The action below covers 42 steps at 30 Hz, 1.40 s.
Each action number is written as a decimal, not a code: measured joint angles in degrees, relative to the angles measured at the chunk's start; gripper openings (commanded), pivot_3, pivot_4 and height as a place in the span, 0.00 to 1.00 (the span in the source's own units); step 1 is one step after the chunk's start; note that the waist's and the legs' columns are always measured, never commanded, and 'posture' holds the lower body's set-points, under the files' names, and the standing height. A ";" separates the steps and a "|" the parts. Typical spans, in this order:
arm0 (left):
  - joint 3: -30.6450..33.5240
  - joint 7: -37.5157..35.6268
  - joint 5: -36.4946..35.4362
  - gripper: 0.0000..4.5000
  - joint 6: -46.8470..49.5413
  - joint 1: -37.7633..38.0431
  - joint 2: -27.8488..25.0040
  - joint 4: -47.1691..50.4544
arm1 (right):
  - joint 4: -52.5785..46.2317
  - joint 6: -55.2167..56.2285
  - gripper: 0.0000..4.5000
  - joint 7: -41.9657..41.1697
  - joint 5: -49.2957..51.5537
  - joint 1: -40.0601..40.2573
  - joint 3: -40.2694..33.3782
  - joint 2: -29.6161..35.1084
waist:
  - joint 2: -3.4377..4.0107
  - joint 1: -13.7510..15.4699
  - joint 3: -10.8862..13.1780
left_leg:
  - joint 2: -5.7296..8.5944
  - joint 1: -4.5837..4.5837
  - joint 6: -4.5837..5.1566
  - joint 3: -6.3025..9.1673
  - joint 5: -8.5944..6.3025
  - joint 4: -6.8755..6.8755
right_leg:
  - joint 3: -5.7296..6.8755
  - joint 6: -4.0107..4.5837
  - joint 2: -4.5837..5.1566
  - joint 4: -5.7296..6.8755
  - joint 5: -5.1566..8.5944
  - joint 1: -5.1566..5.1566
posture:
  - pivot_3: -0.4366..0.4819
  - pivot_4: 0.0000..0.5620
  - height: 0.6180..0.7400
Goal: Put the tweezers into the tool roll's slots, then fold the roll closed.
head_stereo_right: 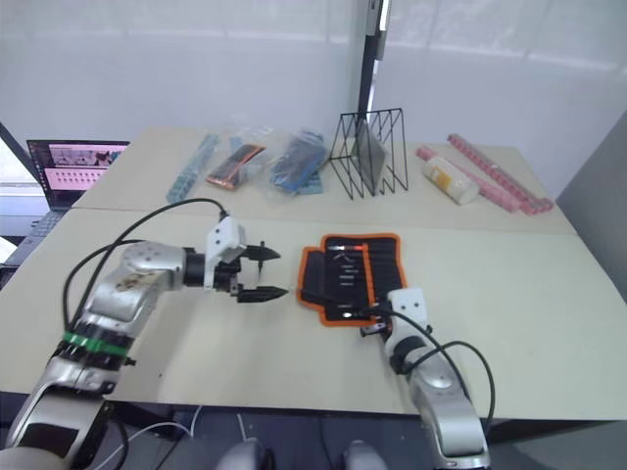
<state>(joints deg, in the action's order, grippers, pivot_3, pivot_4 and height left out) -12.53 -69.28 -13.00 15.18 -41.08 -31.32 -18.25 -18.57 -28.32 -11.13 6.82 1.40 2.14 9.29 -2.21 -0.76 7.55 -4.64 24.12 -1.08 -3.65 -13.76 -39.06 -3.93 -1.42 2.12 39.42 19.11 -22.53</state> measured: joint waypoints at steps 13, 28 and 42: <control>-2.76 -5.01 6.29 0.07 -11.34 -5.42 7.66 -19.64 | -1.36 0.06 0.00 1.30 0.02 1.61 -0.20 -0.91 | -0.02 0.07 -0.01 | 0.01 0.07 0.00 0.11 0.00 -0.01 | 0.01 -0.01 -0.04 0.01 0.01 0.03 | 0.48 0.27 0.57; 0.54 -7.05 6.01 0.00 -9.92 -4.99 4.71 -16.85 | -1.47 0.09 0.00 1.60 0.01 1.70 -0.02 -1.46 | -0.02 -0.04 -0.01 | 0.01 0.07 0.00 0.16 0.00 -0.01 | 0.03 -0.01 -0.05 0.08 0.01 0.04 | 0.48 0.27 0.57; -0.95 -3.39 6.86 0.54 -6.56 -2.36 7.98 -12.91 | -0.67 0.16 0.00 1.28 -0.08 1.13 -0.04 -1.33 | -0.03 0.00 -0.02 | 0.02 -0.06 0.00 0.18 0.01 -0.16 | 0.02 -0.02 -0.06 0.32 0.01 0.15 | 0.48 0.27 0.57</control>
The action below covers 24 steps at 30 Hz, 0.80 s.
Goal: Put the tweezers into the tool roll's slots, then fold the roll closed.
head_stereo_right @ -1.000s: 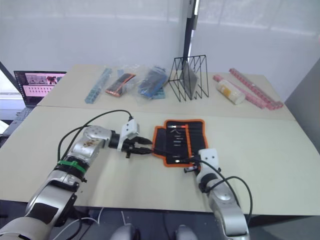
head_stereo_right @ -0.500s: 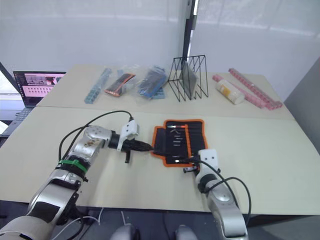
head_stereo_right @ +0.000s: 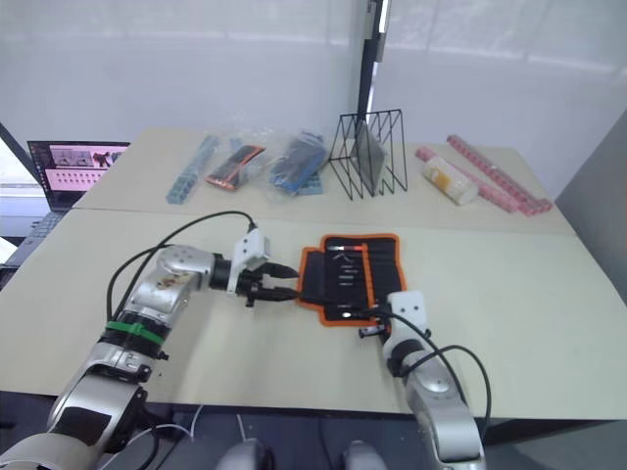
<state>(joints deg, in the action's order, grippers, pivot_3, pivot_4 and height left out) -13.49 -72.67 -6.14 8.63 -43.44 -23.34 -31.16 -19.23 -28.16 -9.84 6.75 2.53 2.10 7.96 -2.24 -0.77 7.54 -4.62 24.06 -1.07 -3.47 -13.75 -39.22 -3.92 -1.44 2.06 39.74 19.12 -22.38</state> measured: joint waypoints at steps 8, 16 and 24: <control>-1.32 1.79 3.86 0.37 -5.89 -2.81 2.49 -10.32 | -0.51 -0.01 0.00 0.27 0.01 0.55 -0.15 -0.01 | -0.01 0.05 0.00 | 0.03 0.05 0.00 0.05 0.00 0.00 | 0.00 0.00 -0.01 0.00 0.00 -0.01 | 0.48 0.27 0.57; -1.41 0.59 4.11 0.00 -7.27 -3.35 3.15 -12.00 | -0.62 -0.01 0.00 0.36 0.02 0.62 -0.04 -0.19 | -0.01 0.04 0.00 | 0.03 0.06 0.00 0.08 0.00 0.00 | 0.01 -0.01 -0.01 0.01 0.00 -0.01 | 0.48 0.27 0.57; 1.46 -0.48 1.81 0.00 -4.38 -1.82 -0.11 -5.17 | -0.60 -0.01 0.00 0.23 0.02 0.58 0.08 -0.14 | -0.01 -0.07 0.00 | 0.02 0.06 0.00 0.09 0.00 0.00 | 0.01 -0.01 -0.01 0.04 0.00 -0.02 | 0.48 0.27 0.57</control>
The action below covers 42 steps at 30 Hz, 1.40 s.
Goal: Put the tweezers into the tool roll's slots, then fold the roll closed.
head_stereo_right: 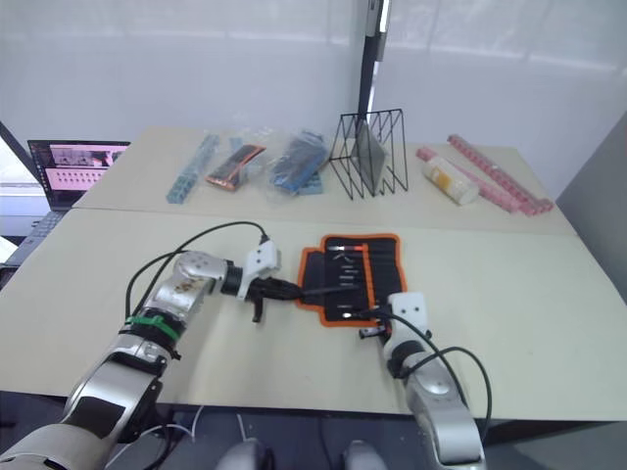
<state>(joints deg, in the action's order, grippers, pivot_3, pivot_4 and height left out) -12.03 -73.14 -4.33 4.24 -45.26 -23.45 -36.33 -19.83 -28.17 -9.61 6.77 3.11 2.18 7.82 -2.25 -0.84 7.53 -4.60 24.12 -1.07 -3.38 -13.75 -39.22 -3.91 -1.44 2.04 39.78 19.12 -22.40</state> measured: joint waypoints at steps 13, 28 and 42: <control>22.79 17.53 -11.93 0.00 35.14 29.02 -13.67 46.42 | 1.47 -0.17 0.00 -2.27 0.09 -1.59 0.59 2.41 | 0.00 -0.52 0.03 | -0.06 -0.29 -0.02 0.02 -0.01 0.01 | 0.00 0.00 0.08 0.27 0.00 0.11 | 0.48 0.27 0.57; 32.85 38.08 -12.80 0.34 42.90 52.21 -7.81 61.82 | 3.82 -1.12 0.00 -4.74 0.14 -4.09 0.76 4.12 | -0.39 -0.07 -0.09 | -0.16 -0.53 -0.08 -0.07 0.02 0.03 | -0.01 0.21 0.10 0.22 0.12 0.16 | 0.48 0.27 0.57; 28.50 37.68 -12.72 0.62 32.77 49.51 -10.70 53.22 | 2.92 -1.19 0.00 -4.23 0.09 -2.64 1.02 3.72 | -0.29 -0.08 -0.15 | -0.17 -0.82 -0.08 -0.14 0.02 0.25 | -0.04 0.32 0.16 0.23 0.18 0.17 | 0.48 0.27 0.57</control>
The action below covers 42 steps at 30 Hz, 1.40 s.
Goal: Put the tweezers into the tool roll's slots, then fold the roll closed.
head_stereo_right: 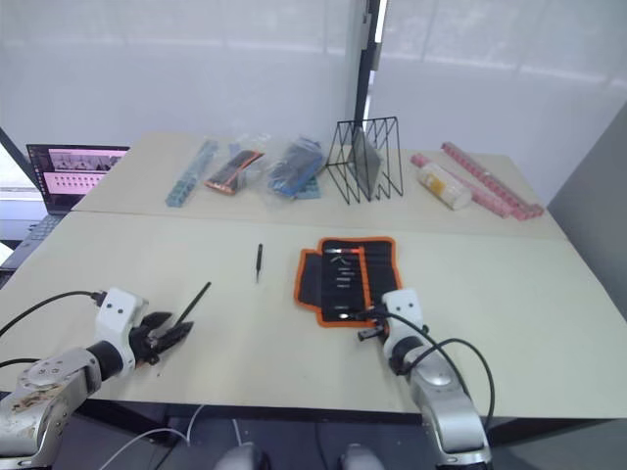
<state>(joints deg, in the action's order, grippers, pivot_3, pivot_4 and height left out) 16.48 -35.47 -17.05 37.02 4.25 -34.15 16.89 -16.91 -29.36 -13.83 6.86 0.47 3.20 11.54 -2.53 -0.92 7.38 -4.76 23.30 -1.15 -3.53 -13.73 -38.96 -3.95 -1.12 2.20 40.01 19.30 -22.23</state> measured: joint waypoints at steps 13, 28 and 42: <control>-3.18 0.61 2.35 0.00 -6.03 -3.08 -0.18 -5.33 | -1.03 -0.07 0.00 0.40 0.00 0.69 -0.14 0.01 | 0.06 0.11 -0.12 | 0.01 0.07 -0.01 -0.07 0.00 0.02 | 0.00 -0.02 0.04 -0.01 0.02 0.01 | 0.48 0.27 0.57; -6.01 -10.27 -4.61 0.00 0.37 -16.52 -11.84 0.51 | -1.36 -0.10 0.00 0.88 -0.09 1.19 -0.23 -0.56 | -0.44 0.18 0.09 | 0.01 0.34 -0.03 -0.04 0.01 0.04 | 0.14 -0.01 0.02 -0.14 0.03 -0.09 | 0.48 0.27 0.57; -41.38 -23.35 6.40 0.00 3.19 -52.81 -2.66 -18.04 | -0.52 0.02 0.00 1.44 -1.05 -0.48 0.55 -1.09 | -0.52 -0.31 0.04 | 0.03 0.42 -0.02 0.00 0.02 0.02 | -0.05 -0.04 -0.32 -0.18 0.04 -0.14 | 0.48 0.27 0.57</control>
<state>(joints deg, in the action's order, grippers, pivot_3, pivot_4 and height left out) -24.90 -58.82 -10.64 40.21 -48.57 -36.81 -1.14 -17.43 -29.34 -12.39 5.81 -0.01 3.75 10.45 -3.06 -1.23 7.43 -4.73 23.72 -1.17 -3.53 -13.71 -38.95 -4.00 -1.17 1.89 39.82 19.35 -22.37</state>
